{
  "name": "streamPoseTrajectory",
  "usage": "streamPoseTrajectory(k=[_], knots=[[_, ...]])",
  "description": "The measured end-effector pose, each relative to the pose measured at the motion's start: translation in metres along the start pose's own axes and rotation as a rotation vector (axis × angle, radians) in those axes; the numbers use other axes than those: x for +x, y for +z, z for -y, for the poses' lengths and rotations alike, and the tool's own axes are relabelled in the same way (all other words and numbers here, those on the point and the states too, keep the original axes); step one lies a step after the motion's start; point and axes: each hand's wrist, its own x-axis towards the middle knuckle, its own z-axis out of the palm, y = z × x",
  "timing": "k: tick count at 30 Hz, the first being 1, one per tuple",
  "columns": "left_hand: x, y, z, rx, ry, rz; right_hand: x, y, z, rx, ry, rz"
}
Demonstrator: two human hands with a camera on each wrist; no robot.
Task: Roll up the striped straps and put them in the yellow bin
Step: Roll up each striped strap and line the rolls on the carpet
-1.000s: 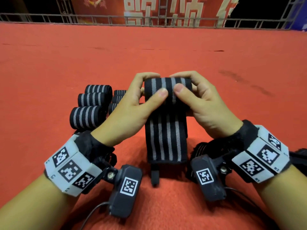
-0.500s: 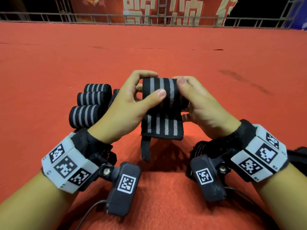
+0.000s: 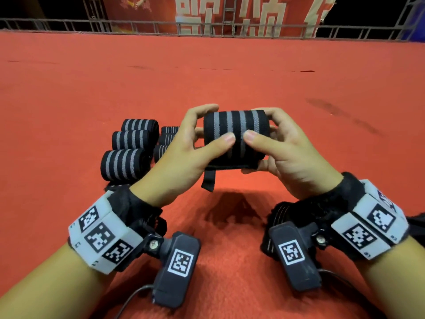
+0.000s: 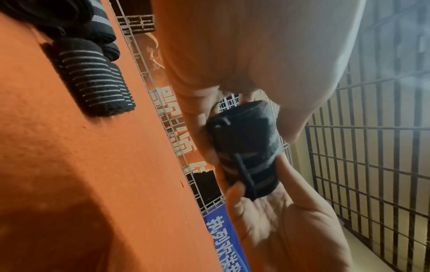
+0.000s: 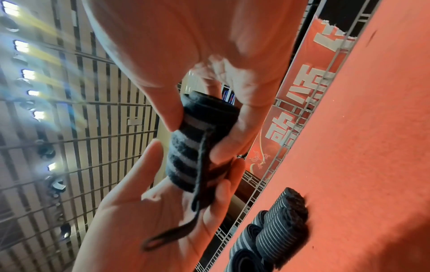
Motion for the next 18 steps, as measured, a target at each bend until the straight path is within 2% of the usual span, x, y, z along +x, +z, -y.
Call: streamPoseTrajectory(k=[2, 7, 13, 18], knots=[[0.0, -0.001, 0.0, -0.042, -0.007, -0.016, 0.001, 0.002, -0.001, 0.017, -0.018, -0.007], [-0.002, 0.001, 0.003, 0.016, 0.026, -0.021, 0.003, -0.001, -0.005, 0.042, 0.128, 0.006], [-0.003, 0.005, 0.0, -0.002, -0.017, -0.084, 0.002, -0.002, -0.005, 0.049, 0.031, -0.031], [-0.011, 0.001, -0.008, 0.017, -0.051, -0.125, -0.003, 0.007, 0.003, 0.085, 0.073, -0.015]])
